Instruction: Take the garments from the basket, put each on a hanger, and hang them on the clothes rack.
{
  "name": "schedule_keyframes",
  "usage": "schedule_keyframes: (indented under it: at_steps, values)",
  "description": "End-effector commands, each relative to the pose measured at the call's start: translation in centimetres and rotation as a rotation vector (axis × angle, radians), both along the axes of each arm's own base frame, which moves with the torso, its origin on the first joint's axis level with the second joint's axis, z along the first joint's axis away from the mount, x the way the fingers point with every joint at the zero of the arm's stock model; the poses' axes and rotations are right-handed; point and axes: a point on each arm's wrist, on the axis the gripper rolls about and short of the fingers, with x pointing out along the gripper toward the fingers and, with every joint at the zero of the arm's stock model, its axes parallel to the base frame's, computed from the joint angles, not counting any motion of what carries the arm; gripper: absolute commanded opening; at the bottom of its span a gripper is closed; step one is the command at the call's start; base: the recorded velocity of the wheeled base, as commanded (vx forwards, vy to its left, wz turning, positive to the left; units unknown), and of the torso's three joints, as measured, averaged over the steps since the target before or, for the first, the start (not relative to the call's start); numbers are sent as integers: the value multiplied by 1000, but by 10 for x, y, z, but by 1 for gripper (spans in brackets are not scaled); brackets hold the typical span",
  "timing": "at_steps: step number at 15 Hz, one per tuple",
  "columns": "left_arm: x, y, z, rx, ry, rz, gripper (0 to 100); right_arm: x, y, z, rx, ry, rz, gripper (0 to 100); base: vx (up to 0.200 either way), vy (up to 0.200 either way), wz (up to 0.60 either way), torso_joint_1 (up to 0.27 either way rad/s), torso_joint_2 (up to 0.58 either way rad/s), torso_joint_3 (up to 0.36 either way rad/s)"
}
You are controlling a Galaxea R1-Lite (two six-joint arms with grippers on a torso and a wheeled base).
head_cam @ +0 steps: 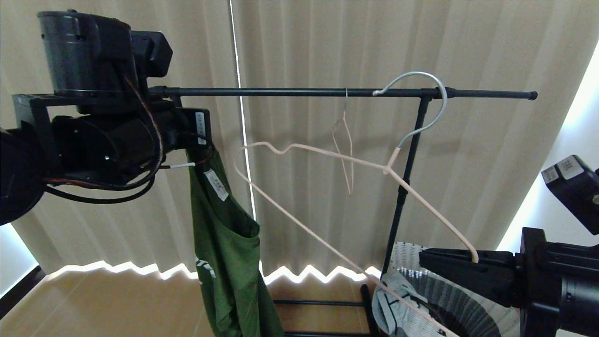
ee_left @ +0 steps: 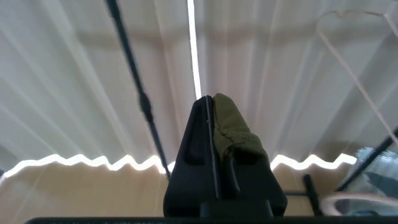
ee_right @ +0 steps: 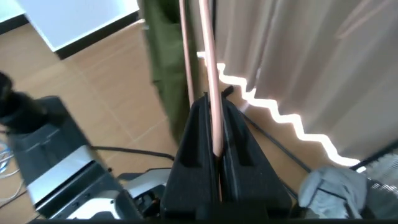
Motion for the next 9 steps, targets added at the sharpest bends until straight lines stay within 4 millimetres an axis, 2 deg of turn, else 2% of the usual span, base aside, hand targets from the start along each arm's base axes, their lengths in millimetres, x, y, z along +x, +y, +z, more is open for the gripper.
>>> schedule_keyframes:
  at_steps: [1, 5, 9]
  values:
    - [2, -6, -3, 3, 8, -15, 0, 0, 8, -1, -10, 10, 30, 0, 0, 0, 0, 0, 0, 0]
    - [-3, -13, -3, 0, 8, -42, 0, 0, 12, 3, -1, 1, 49, 0, 0, 0, 0, 0, 0, 0]
    - [-9, -24, -3, 13, 4, -29, 0, 16, 30, -2, -7, 6, 41, 0, 0, 0, 0, 0, 0, 0]
